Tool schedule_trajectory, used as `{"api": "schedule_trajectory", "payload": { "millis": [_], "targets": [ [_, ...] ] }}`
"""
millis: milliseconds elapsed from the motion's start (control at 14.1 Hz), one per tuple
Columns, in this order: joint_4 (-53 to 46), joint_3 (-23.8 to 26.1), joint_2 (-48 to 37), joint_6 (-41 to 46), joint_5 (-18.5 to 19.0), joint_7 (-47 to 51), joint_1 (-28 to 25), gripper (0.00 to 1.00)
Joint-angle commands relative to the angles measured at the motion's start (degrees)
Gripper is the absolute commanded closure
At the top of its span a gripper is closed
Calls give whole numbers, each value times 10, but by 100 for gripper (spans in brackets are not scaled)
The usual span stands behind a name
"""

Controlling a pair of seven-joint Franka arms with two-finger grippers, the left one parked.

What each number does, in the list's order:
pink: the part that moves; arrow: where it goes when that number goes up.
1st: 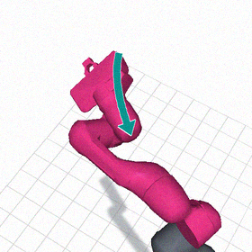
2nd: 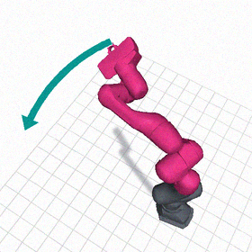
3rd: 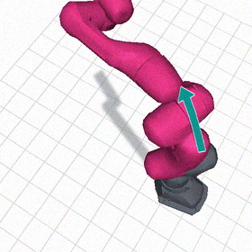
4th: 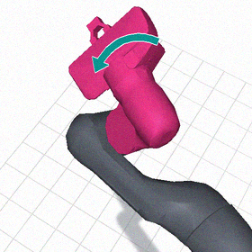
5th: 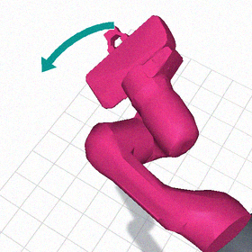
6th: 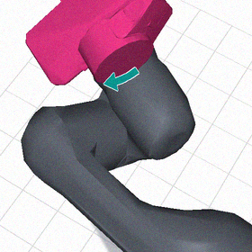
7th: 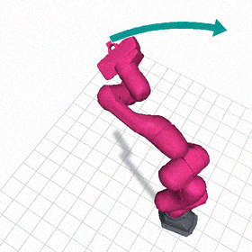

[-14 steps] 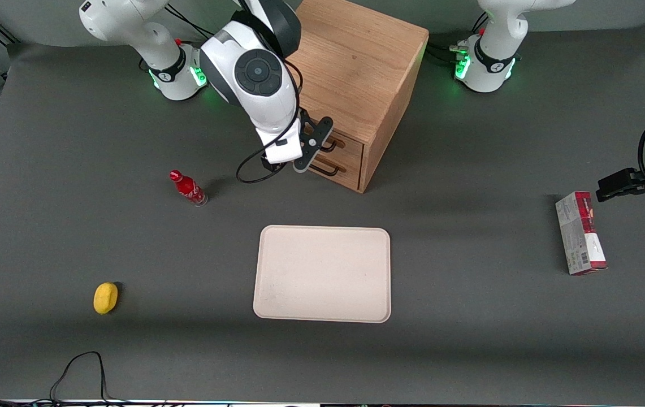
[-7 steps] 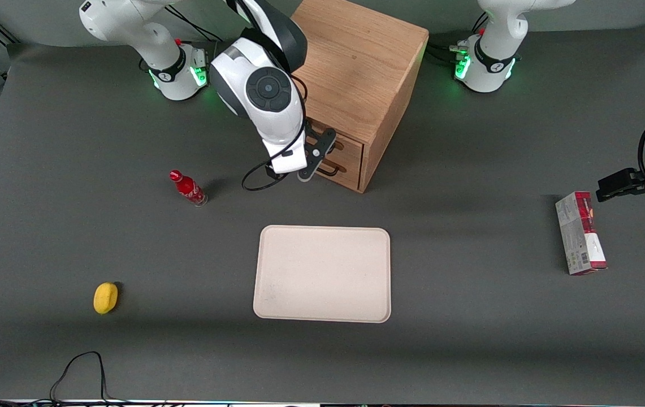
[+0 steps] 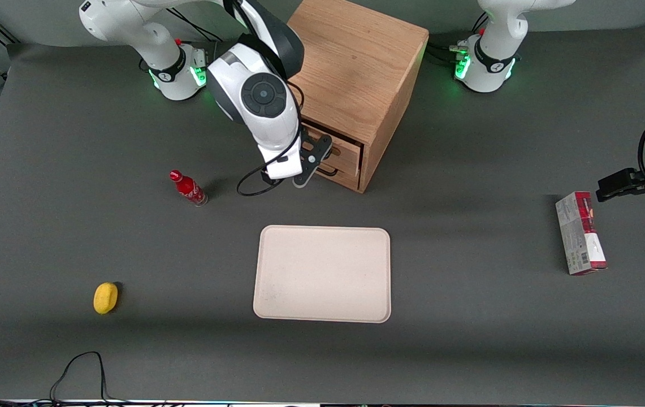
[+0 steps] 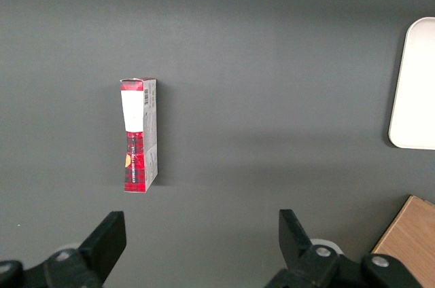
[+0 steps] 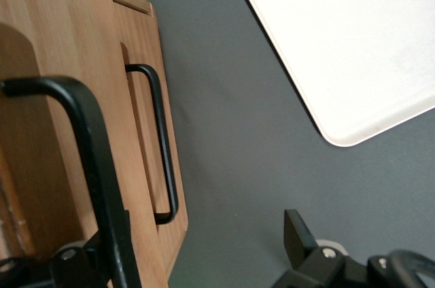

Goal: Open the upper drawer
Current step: 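Pull the handle outward from the cabinet with the right gripper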

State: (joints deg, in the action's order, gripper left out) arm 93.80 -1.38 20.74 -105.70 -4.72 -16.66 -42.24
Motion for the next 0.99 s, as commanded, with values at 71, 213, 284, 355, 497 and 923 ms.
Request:
{"api": "schedule_trajectory", "payload": {
  "millis": [71, 213, 284, 355, 497, 923],
  "targets": [
    [-16, -1, 9, -5, 7, -33, 24, 0],
    [-24, -1, 15, -5, 7, -36, 29, 0],
    [-31, -1, 20, -4, 6, -49, 33, 0],
    [-39, -1, 28, -3, 6, -54, 39, 0],
    [-44, -1, 33, -3, 3, -56, 45, 0],
    [-96, 0, 67, -4, -1, -64, 72, 0]
  ]
}}
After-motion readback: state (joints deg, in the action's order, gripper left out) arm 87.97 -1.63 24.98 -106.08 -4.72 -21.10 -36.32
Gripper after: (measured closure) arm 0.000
